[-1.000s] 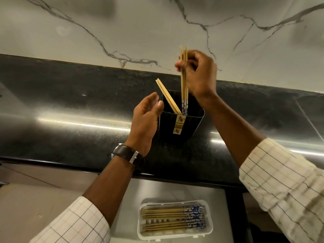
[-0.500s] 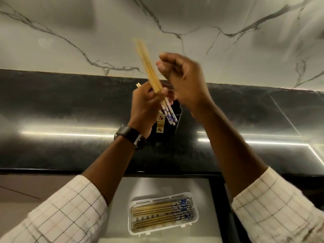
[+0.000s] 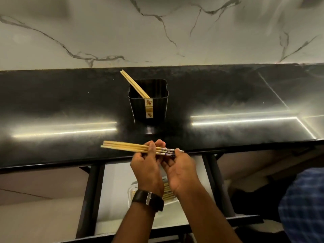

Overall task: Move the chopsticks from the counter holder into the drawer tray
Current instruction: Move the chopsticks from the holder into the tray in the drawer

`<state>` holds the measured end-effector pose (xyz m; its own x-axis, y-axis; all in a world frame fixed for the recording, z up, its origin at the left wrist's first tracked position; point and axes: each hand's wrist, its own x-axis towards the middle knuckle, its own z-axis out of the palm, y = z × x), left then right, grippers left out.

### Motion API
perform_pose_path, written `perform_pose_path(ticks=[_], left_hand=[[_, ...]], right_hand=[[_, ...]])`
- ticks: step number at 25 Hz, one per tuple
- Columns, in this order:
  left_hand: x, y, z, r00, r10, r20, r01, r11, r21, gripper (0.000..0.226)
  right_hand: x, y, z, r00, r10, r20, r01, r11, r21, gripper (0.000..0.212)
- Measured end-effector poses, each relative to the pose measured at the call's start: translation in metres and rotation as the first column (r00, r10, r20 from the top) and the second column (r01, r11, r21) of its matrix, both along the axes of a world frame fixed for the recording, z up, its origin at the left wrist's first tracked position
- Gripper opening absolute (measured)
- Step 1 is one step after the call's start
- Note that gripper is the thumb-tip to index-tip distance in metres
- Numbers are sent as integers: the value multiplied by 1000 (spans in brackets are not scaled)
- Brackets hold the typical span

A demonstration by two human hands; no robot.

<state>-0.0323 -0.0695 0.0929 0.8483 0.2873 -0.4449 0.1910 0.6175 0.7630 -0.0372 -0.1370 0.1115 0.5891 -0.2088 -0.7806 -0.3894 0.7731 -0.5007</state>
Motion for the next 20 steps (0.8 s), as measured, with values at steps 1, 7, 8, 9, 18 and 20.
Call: perform_pose_path(ticks=[1, 7, 8, 9, 18, 20], left_hand=[[-7, -3, -6, 1000, -2, -18, 2, 1000, 21, 19], [-31, -4, -33, 984, -40, -176, 38, 999, -14, 20], [-35, 1, -39, 972, -28, -232, 17, 998, -53, 21], [-38, 9, -46, 955, -7, -295, -15, 997, -73, 22], [-48, 49, -112, 727, -52, -685, -153, 960, -236, 39], [-44, 51, -114, 697, -76, -714, -168, 950, -264, 40]], right_hand=[[-2, -3, -1, 1000, -4, -12, 4, 1000, -30, 26], [-27, -24, -41, 998, 11, -56, -17, 993, -113, 16], [-31, -27, -50, 995, 8, -100, -20, 992, -125, 14], [-34, -32, -60, 989, 6, -148, -29, 989, -148, 10], [-27, -51, -116, 892, 174, -417, -250, 959, -135, 29], [-23, -49, -121, 878, 189, -441, -251, 964, -88, 32]])
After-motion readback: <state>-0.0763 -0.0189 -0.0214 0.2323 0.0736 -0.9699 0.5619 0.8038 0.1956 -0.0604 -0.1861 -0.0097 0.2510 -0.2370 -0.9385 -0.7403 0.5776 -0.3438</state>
